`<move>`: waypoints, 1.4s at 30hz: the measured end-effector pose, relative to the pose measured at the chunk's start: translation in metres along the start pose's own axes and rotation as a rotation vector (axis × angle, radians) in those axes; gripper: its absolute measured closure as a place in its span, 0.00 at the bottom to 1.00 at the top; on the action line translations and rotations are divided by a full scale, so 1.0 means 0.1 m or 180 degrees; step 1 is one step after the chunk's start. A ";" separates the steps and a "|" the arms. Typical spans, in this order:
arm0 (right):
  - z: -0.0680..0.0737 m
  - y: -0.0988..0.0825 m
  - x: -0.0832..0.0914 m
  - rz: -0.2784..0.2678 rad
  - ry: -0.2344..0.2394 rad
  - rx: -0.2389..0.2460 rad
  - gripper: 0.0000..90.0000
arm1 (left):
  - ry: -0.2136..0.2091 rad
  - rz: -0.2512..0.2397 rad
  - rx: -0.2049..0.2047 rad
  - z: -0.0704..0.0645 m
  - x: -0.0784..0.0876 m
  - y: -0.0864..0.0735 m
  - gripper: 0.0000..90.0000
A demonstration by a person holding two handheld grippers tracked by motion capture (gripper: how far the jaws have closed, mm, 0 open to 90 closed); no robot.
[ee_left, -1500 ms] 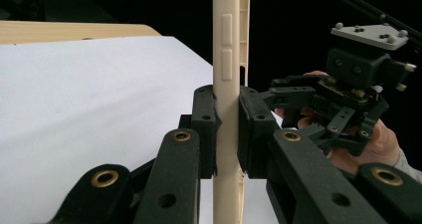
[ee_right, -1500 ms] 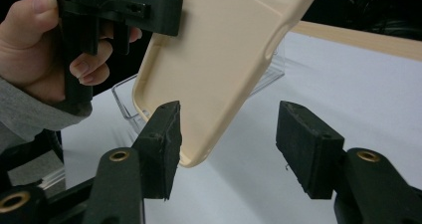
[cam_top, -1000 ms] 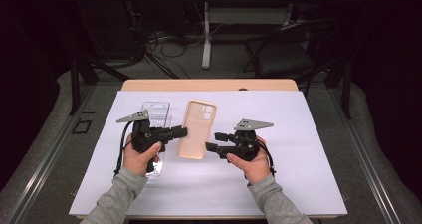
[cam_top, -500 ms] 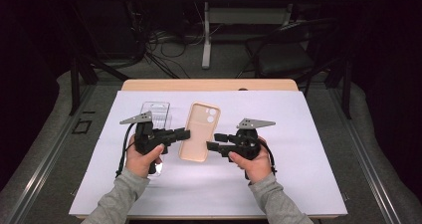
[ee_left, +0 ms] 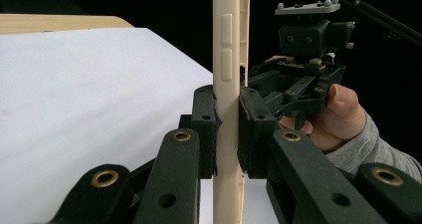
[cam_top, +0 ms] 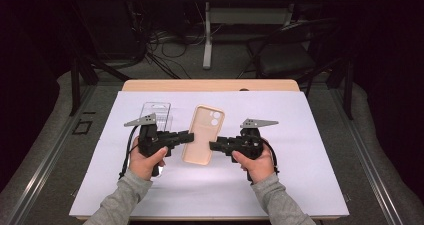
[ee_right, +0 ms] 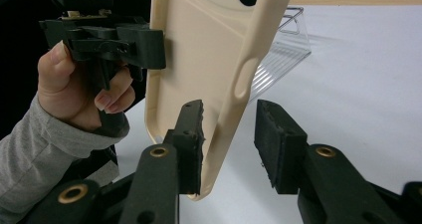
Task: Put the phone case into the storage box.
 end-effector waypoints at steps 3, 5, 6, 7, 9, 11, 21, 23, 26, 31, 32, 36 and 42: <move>0.00 0.00 0.00 0.0014 0.0012 -0.0004 0.75 | -0.0002 -0.0008 0.0002 0.00 0.00 0.00 0.90; -0.01 0.00 0.00 0.0003 0.0026 -0.0012 0.76 | -0.0006 -0.0002 0.0003 -0.01 -0.01 0.00 0.90; -0.01 0.00 0.01 0.0001 0.0030 -0.0026 0.76 | -0.0009 0.0000 0.0001 -0.01 -0.01 -0.01 0.90; -0.01 0.00 0.01 -0.0006 0.0033 -0.0039 0.77 | -0.0016 0.0002 -0.0004 -0.01 -0.01 -0.01 0.90; -0.02 0.00 0.02 -0.0016 0.0045 -0.0045 0.78 | -0.0023 0.0007 -0.0003 -0.01 -0.02 -0.01 0.90; -0.02 0.01 0.02 -0.0018 0.0068 -0.0076 0.80 | -0.0024 0.0008 -0.0004 -0.02 -0.02 -0.01 0.90; -0.04 0.00 0.03 -0.0048 0.0136 -0.0165 0.82 | -0.0036 0.0022 -0.0016 -0.02 -0.03 -0.02 0.90; -0.04 0.01 0.03 -0.0064 0.0147 -0.0173 0.83 | -0.0039 0.0023 -0.0018 -0.03 -0.04 -0.02 0.90; -0.04 0.01 0.04 -0.0056 0.0166 -0.0201 0.84 | -0.0040 0.0023 -0.0013 -0.03 -0.04 -0.02 0.90; -0.05 0.01 0.05 -0.0090 0.0186 -0.0216 0.86 | -0.0046 0.0034 -0.0017 -0.03 -0.05 -0.03 0.90; -0.05 0.01 0.05 -0.0085 0.0186 -0.0213 0.86 | -0.0046 0.0037 -0.0015 -0.03 -0.05 -0.03 0.90; -0.05 0.00 0.04 -0.0098 0.0191 -0.0237 0.87 | -0.0041 0.0035 -0.0016 -0.03 -0.05 -0.03 0.90; -0.07 0.00 0.05 -0.0086 0.0220 -0.0278 0.88 | -0.0046 0.0034 -0.0010 -0.03 -0.05 -0.04 0.90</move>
Point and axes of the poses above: each handheld gripper's, and its own axes: x roughly backward along the jaws, y roughly out of its top, z roughly to its left, the point moved 5 cm from there along -x, roughly forward along the jaws, and after that the axes turned 3 degrees about x, right-handed, at the moved point
